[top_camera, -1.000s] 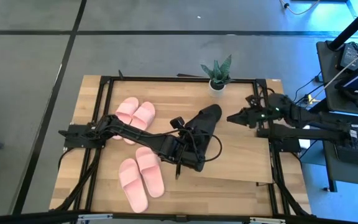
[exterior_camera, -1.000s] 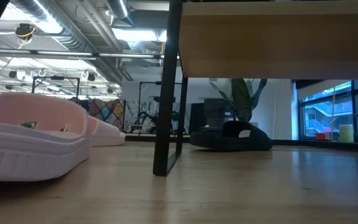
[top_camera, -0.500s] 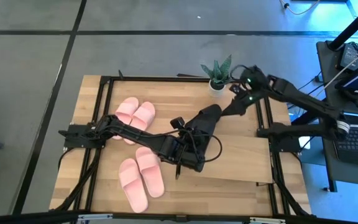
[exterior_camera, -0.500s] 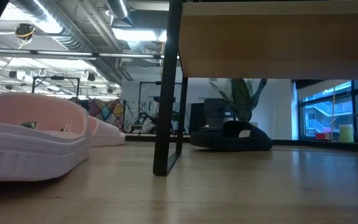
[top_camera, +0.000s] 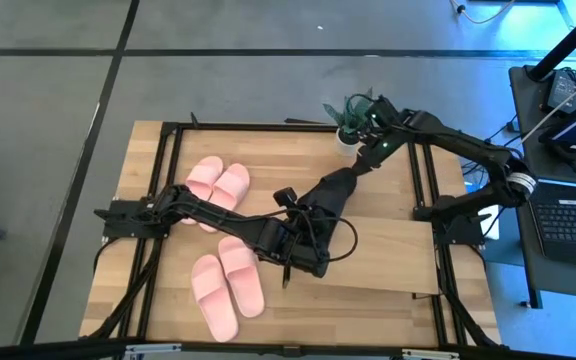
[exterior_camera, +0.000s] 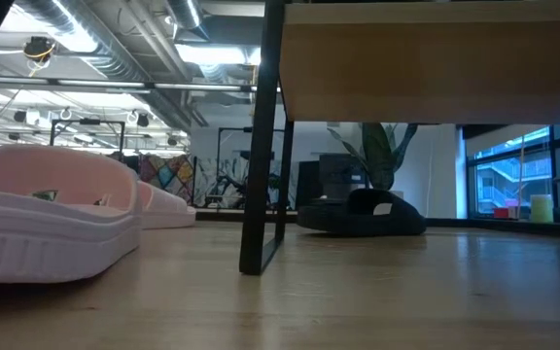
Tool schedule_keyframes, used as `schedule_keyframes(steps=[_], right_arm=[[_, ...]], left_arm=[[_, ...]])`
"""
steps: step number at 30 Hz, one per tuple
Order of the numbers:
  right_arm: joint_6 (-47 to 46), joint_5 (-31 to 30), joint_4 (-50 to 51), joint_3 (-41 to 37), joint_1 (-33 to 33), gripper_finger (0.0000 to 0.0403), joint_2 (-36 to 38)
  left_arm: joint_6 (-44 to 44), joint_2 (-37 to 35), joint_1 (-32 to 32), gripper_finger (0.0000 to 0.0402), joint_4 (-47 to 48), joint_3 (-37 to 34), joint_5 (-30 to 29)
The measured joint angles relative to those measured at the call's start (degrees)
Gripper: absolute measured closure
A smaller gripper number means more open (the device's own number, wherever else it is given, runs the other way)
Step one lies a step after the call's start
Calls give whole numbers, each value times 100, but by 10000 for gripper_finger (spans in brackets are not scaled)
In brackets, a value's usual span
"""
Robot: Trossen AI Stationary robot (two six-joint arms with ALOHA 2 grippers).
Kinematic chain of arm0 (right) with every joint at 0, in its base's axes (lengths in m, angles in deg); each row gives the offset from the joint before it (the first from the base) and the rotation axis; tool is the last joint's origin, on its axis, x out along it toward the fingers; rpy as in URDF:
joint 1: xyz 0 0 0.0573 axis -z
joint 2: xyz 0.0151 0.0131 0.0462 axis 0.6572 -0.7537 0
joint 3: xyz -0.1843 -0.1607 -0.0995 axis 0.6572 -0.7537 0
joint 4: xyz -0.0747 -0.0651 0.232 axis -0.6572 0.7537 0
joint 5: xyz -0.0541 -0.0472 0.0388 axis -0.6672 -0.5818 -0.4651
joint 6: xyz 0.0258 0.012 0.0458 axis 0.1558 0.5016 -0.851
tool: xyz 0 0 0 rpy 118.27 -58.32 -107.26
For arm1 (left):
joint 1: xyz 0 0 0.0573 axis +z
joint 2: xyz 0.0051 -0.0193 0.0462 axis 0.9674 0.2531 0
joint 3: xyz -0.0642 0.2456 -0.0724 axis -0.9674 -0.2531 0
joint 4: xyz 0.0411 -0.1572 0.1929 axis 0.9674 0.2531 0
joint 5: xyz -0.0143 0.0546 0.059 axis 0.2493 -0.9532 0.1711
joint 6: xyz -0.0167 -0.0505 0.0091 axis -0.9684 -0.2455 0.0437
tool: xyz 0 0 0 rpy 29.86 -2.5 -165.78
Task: Pick and place slides into the shelf
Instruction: Put the left black slipper onto the shelf
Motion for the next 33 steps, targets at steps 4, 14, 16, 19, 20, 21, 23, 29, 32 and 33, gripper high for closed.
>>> schedule_keyframes(steps=[4,14,16,19,20,21,23,29,32,33], right_arm=[[-168,78,-346,0,-118,203,-34],[-316,144,-595,0,-380,203,-36],[-324,146,-628,0,-417,203,-36],[-296,136,-629,0,-457,203,-45],[-295,143,-639,-1,-460,206,-45],[-294,148,-663,0,-460,210,-43],[-293,146,-723,-2,-460,225,-44],[-289,113,-920,-2,-455,311,-43],[-155,99,-961,-4,-453,354,-45],[-124,98,-971,-4,-453,358,-45]], left_arm=[[89,-2,45,401,1,0,-13],[137,-2,108,401,2,0,-37],[140,-2,105,401,0,0,-35],[151,-2,105,401,0,0,-132],[151,-2,107,400,0,0,-172],[151,-2,111,399,0,0,-201],[151,-2,110,395,0,0,-233],[151,-2,105,399,0,2,-220],[151,-2,105,396,-1,2,-220],[151,-2,105,391,0,2,-215]])
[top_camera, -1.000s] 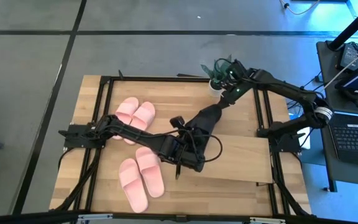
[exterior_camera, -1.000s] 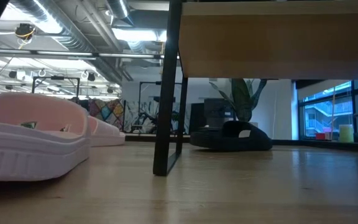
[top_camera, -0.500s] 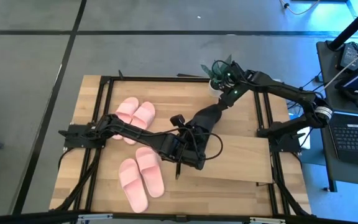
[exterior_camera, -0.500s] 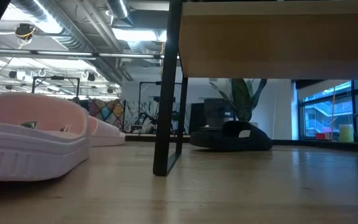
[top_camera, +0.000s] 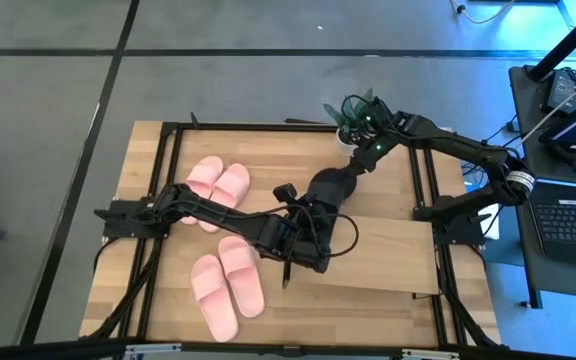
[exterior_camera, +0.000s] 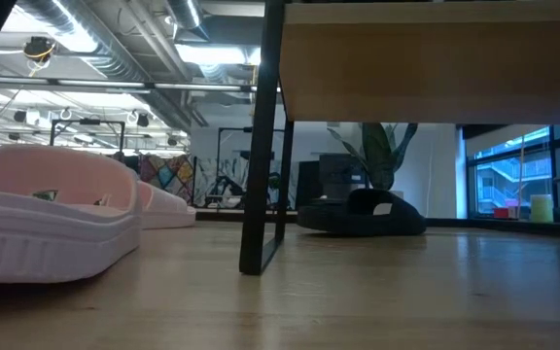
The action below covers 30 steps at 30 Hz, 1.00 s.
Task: Pick and place slides into the shelf
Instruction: Put the left black slipper onto the shelf
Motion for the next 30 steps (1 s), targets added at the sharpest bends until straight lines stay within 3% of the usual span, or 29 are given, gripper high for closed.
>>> schedule_keyframes(steps=[10,20,27,30], right_arm=[[0,31,9,0,-7,358,0],[-23,46,17,-2,-7,357,2],[-42,46,-3,-2,-4,356,2],[-178,44,-83,-2,-11,356,2]], left_arm=[[253,0,-85,343,-73,2,227],[-162,-20,-72,254,-104,2,648],[57,-506,-96,237,-23,2,2054],[84,-823,-133,237,60,2,2145]])
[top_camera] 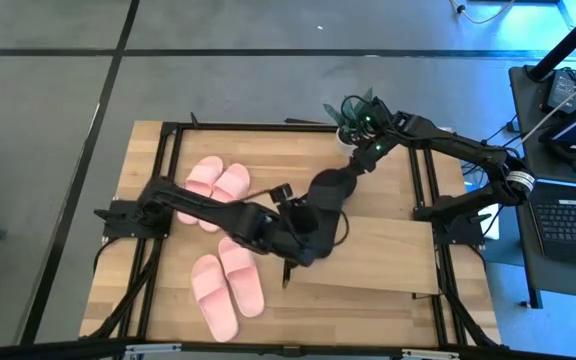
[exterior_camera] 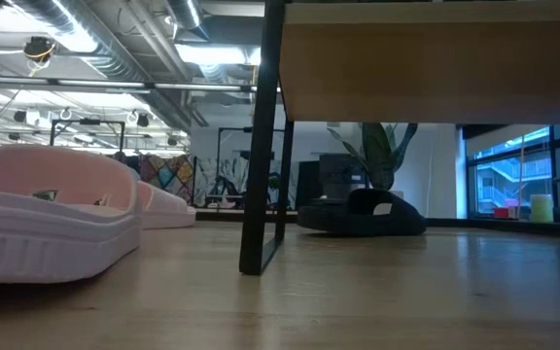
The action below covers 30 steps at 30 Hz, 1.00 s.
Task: Pick and place slides into the shelf
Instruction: Put the left black slipper onto the shelf
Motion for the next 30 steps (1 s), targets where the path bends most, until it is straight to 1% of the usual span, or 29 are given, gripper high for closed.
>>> schedule_keyframes(steps=[5,8,11,14,16,17,20,21,25,28,30], right_arm=[[-148,-18,-223,0,-139,355,0],[-141,-63,-321,0,-297,355,0],[-165,-203,-585,0,-462,355,-10],[-297,-211,-896,0,-597,355,-152],[-301,-210,-1045,0,-657,357,-291],[-310,-211,-1093,0,-677,357,-363],[-298,-215,-1140,-1,-711,357,-549],[-294,-213,-1152,-3,-737,357,-591],[-295,-216,-1169,-4,-803,357,-662],[-322,-211,-1133,-4,-867,358,-642],[-409,-204,-1119,-4,-911,358,-627]], left_arm=[[79,-489,68,236,154,2,-130],[452,-662,146,236,177,2,-138],[780,-808,235,236,187,2,-109],[917,-858,395,236,274,2,-61],[945,-871,531,236,355,-2,91],[938,-889,622,236,440,-4,241],[1010,-983,991,236,392,-6,1071],[1119,-1018,1098,236,373,-9,1253],[1665,-1166,1538,236,-185,-7,1766],[1974,-1272,1927,236,-694,-17,2531],[2120,-1379,2158,236,-1103,-182,3106]])
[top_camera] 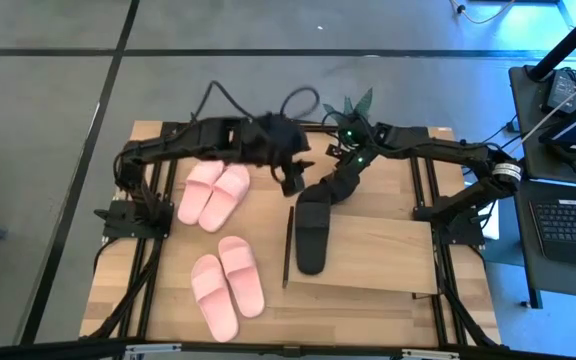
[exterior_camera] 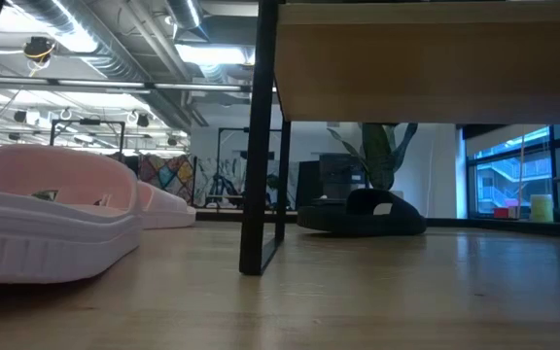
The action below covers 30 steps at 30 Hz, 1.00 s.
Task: Pick and place slides into the shelf
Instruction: Put the left black slipper onto the shelf
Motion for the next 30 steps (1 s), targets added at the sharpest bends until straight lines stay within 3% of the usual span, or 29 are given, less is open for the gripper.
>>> schedule_keyframes(steps=[4,10,17,22,30], right_arm=[[-176,-14,8,0,-57,358,0],[-364,-52,30,0,-105,358,0],[-362,-102,110,0,-105,358,0],[-487,-274,207,1,-204,358,0],[-756,-518,176,2,-507,358,0]], left_arm=[[104,-388,347,236,-1126,-959,605],[-162,-1310,882,236,-3354,-3233,1771],[-625,-2214,1229,236,-5143,-5354,1892],[-916,-2539,1354,236,-5474,-6047,1890],[-841,-2569,1360,237,-5517,-6148,1887]])
